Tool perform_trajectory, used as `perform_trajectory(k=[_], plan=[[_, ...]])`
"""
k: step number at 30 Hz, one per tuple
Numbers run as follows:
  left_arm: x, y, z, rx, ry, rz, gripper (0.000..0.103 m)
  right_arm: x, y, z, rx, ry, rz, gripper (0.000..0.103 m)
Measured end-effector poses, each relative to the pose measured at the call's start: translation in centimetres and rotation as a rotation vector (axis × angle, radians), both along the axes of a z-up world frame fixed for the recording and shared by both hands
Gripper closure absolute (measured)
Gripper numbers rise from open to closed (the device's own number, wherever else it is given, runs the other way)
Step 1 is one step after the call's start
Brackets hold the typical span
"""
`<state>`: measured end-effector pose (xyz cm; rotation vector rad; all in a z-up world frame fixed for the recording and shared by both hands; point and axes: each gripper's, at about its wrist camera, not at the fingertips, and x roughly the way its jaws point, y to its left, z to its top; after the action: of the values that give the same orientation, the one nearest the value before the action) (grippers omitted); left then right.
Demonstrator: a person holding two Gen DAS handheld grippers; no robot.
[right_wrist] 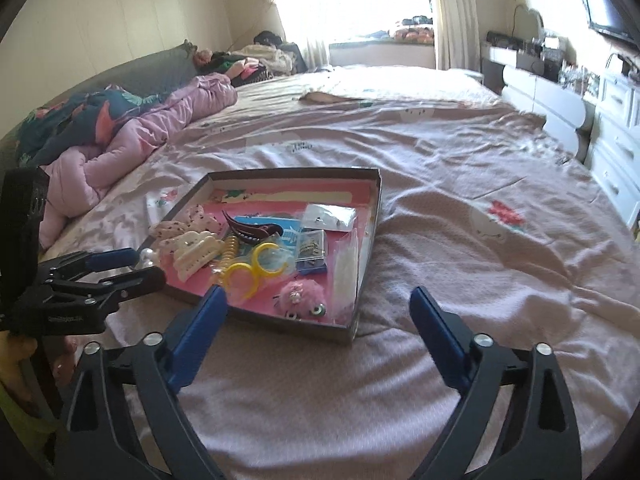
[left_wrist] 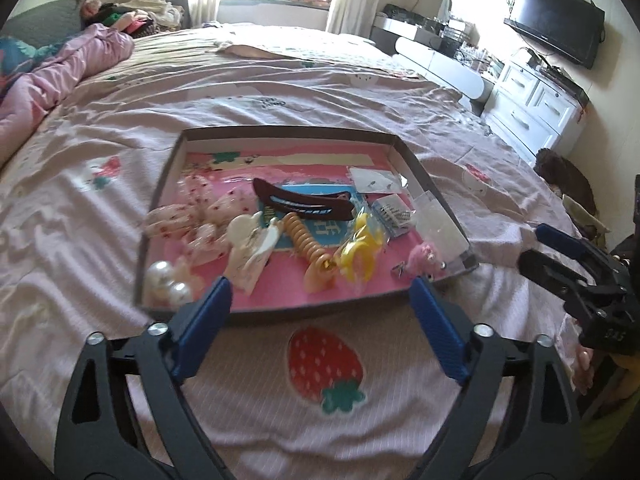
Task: Organize jewelry
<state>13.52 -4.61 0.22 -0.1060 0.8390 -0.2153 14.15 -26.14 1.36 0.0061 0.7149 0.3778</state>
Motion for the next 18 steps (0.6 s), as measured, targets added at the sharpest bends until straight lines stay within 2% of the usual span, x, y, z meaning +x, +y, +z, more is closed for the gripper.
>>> perform_trajectory(k=[2, 18], plan=[[-1.3, 0.3, 0.4, 0.008, -0.013, 0.008, 0.011, -0.9, 0.1, 0.4, -0.007, -0.015, -0.003, 0.008], [-6.2, 2.2, 0.7, -0.004, -0.018, 0.067, 0.011, -5.0, 1.5, 0.2, -0.023, -0.010, 0.017, 0.007]])
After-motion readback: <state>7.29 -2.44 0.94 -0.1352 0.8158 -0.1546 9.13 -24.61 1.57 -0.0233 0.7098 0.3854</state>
